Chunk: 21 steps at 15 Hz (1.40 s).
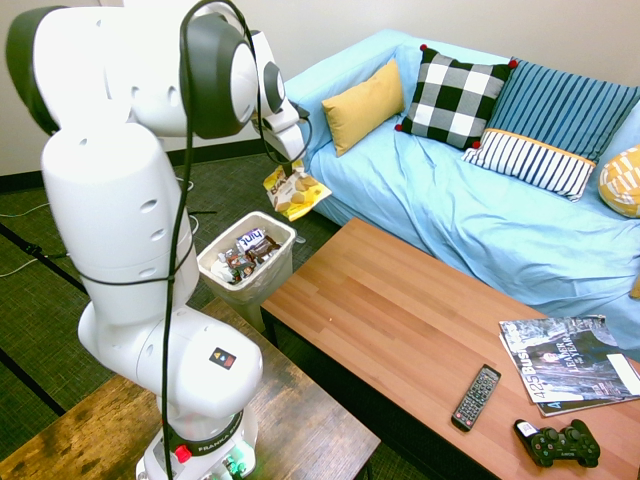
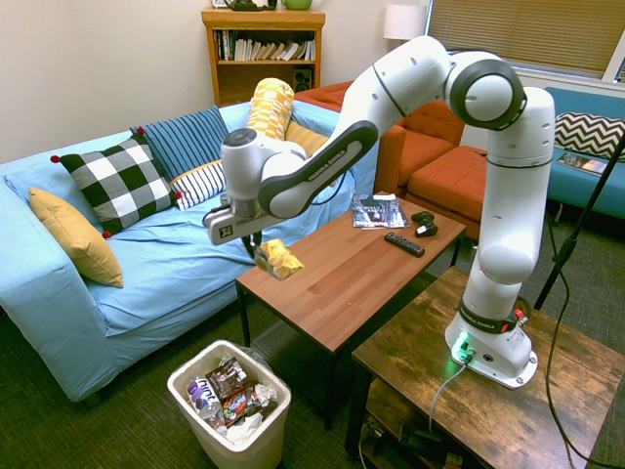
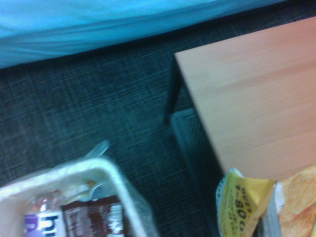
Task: Throw the chip bag in the trash bin
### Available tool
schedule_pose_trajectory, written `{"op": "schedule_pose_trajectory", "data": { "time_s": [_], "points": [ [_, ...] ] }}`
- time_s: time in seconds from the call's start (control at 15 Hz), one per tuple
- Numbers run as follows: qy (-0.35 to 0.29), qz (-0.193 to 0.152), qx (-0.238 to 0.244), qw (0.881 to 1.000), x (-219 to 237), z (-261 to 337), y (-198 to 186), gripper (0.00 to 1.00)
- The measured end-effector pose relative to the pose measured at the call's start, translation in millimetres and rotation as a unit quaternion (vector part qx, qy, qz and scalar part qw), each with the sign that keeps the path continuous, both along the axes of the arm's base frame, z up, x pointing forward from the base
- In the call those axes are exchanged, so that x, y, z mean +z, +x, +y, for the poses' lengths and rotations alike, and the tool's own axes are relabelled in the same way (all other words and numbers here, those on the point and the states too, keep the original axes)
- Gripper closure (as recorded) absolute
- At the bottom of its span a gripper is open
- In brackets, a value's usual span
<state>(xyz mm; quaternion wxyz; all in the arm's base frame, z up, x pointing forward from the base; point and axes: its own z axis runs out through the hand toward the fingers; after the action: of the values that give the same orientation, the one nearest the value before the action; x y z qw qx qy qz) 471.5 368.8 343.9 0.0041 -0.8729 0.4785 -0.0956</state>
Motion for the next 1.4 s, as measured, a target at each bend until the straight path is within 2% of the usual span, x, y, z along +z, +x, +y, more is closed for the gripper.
{"op": "schedule_pose_trajectory", "data": {
  "time_s": [0.27, 0.67, 0.93, 1.4],
  "points": [
    [0.002, 0.021, 0.045, 0.999, -53.1, 76.5, 4.1, 1.0],
    [0.018, 0.031, 0.103, 0.994, -104.6, 137.7, -9.5, 1.0],
    [0.017, 0.024, 0.124, 0.992, -99.2, 143.6, -13.1, 1.0],
    [-0.005, 0.045, 0.152, 0.987, -165.2, 147.2, -43.0, 1.0]
  ]
}}
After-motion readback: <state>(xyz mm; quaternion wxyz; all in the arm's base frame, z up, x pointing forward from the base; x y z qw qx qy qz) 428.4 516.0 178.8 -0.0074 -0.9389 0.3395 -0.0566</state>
